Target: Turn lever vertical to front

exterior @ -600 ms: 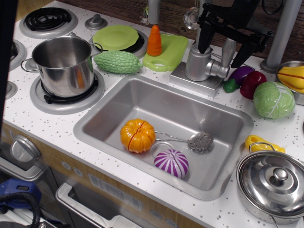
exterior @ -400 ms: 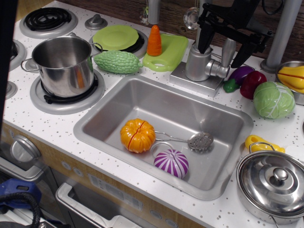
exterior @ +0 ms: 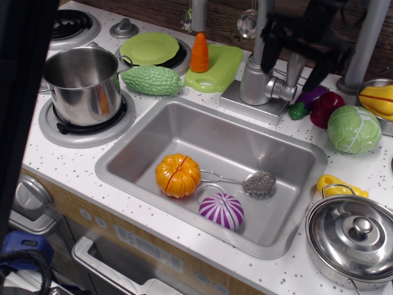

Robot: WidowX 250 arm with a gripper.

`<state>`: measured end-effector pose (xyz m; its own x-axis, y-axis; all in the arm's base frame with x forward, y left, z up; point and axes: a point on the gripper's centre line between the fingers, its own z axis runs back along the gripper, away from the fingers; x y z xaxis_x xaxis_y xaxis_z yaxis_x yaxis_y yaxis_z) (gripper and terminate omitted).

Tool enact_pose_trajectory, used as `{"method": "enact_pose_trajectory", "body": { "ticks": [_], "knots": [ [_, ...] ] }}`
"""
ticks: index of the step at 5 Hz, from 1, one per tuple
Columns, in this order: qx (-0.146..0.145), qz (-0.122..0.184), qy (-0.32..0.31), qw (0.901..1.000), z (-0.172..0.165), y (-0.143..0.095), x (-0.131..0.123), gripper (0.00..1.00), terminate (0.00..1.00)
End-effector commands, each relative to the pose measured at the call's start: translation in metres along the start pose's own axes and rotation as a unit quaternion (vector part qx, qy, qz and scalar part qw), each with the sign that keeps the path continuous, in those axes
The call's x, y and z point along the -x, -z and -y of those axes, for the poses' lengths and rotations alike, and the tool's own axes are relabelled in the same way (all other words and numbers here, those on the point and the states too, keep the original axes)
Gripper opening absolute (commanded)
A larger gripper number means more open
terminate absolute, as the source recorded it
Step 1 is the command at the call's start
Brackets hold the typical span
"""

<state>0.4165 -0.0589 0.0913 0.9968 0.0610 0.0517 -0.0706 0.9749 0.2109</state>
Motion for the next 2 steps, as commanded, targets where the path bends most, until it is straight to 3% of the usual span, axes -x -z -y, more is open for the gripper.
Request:
{"method": "enact_pose_trajectory", "body": {
  "ticks": [1,2],
  "knots": [
    [0.001,0.047,-0.022,0.9987,-0.0008,-0.0290,-0.0178,1.00,0.00],
    [0.004,0.056,-0.015,0.9983,-0.0027,-0.0260,-0.0252,1.00,0.00]
  ]
}}
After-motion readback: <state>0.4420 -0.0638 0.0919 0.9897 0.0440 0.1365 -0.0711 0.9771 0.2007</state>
